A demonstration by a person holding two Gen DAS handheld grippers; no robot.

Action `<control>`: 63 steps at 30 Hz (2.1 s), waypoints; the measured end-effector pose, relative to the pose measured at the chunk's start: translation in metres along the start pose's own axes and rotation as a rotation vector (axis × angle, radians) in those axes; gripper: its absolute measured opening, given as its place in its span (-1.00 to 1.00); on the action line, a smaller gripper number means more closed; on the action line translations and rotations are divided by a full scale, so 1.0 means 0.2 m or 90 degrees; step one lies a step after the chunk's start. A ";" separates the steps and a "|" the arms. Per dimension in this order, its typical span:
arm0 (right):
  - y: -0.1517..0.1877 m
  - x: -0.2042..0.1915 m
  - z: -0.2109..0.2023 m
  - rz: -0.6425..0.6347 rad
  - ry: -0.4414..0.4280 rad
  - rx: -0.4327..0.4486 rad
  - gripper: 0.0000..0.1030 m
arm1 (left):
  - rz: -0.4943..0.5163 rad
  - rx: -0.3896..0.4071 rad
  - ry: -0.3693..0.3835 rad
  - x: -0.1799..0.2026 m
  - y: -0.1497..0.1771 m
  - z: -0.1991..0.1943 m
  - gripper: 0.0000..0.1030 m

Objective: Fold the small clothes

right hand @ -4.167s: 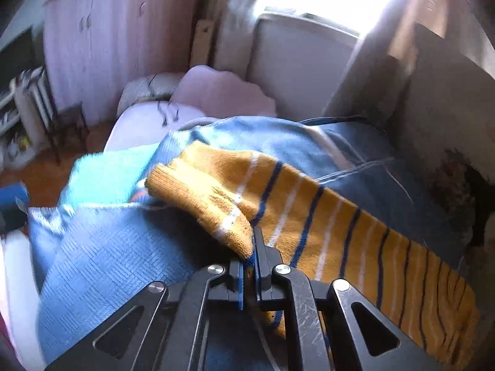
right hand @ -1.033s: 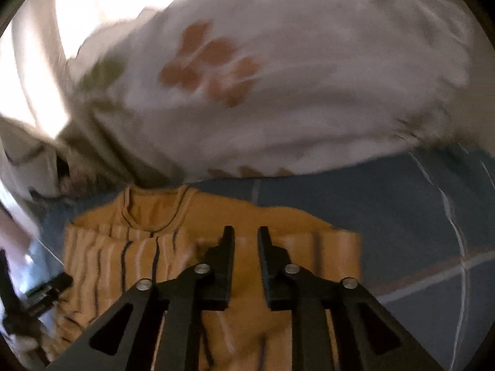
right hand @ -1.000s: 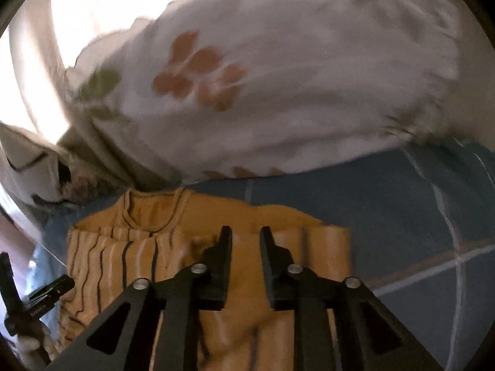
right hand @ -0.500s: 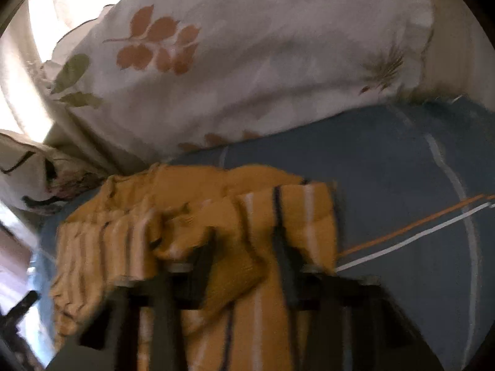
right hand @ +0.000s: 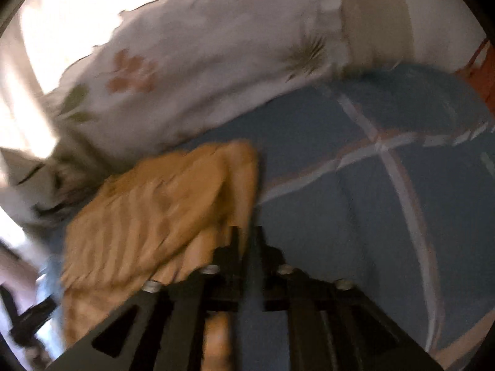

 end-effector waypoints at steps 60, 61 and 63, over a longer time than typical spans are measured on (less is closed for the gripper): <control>1.27 0.24 -0.65 -0.052 -0.227 -0.067 -0.79 | -0.027 0.006 0.191 0.30 1.03 -0.54 -0.82; 1.26 0.24 -0.67 -0.059 -0.226 -0.060 -0.76 | -0.021 0.009 0.195 0.29 1.03 -0.55 -0.82; 1.21 0.24 -0.75 -0.079 -0.209 -0.011 -0.73 | -0.003 0.026 0.201 0.27 1.02 -0.60 -0.81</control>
Point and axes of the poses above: each gripper's, at about its wrist camera, not at the fingertips, and z roughly the way its jaws point, x to its right, y to its underside, the point moved 7 cm from there along z, roughly the way its jaws point, and after that the axes turned 12 degrees about z, right-handed, at the moved point
